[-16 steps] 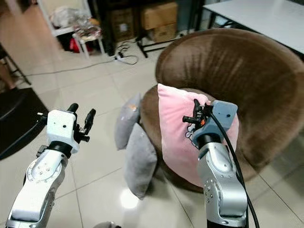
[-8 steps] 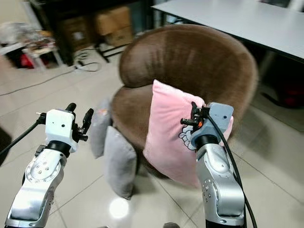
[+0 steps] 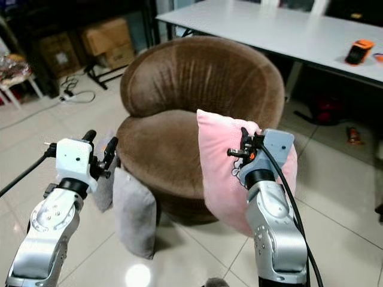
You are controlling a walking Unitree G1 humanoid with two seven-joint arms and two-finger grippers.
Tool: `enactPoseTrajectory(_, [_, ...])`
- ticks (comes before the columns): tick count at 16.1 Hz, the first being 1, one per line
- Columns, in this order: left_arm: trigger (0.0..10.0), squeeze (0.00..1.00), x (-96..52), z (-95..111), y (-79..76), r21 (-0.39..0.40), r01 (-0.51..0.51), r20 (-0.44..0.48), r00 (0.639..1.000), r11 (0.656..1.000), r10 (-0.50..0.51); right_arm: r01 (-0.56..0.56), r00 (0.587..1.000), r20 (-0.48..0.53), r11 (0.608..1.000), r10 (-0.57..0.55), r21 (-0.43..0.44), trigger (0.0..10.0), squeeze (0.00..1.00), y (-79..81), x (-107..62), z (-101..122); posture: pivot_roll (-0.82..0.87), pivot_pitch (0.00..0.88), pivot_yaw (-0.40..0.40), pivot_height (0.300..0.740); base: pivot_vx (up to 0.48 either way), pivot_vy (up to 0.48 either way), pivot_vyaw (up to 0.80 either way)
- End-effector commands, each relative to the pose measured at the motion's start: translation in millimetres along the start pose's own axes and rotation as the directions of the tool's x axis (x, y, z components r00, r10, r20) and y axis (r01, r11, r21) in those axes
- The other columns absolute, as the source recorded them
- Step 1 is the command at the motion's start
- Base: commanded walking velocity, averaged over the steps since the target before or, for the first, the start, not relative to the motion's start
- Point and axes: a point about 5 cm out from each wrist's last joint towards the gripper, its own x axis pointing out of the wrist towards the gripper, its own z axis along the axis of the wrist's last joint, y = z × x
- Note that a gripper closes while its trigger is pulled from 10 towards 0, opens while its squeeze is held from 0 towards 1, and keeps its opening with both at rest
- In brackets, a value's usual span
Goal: Move the pillow to the sofa from floor
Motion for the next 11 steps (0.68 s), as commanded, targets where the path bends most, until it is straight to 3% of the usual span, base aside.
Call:
enactPoseTrajectory(1, [10.0,0.00,-0.6,2.4,3.8,0.002,-0.009,0.009,1.000,1.000,0.009,-0.027,0.999,0.047,1.000,0.028,-0.010,10.0,0.00,5.7,2.1,7.9,-0.11,0.000,0.052,0.740,0.247,0.000,0.00])
enactPoseTrajectory(4, [10.0,0.00,-0.9,2.3,4.3,0.000,-0.012,0.010,1.000,1.000,0.012,-0.028,0.999,0.045,1.000,0.029,-0.011,10.0,0.00,5.8,3.2,7.7,-0.11,0.000,0.049,0.740,0.249,0.000,0.00])
enactPoseTrajectory(9, [10.0,0.00,-1.0,2.4,4.4,-0.005,-0.010,0.010,1.000,1.000,0.010,-0.027,0.999,0.037,1.000,0.028,-0.010,10.0,0.00,5.8,3.4,6.8,-0.11,0.000,0.049,0.740,0.253,0.000,-0.75])
enactPoseTrajectory(11, [10.0,0.00,-1.0,2.5,4.5,-0.006,-0.008,0.011,1.000,1.000,0.008,-0.025,0.999,0.038,1.000,0.026,-0.009,10.0,0.00,5.7,3.3,6.7,-0.11,0.000,0.049,0.740,0.264,0.000,0.00])
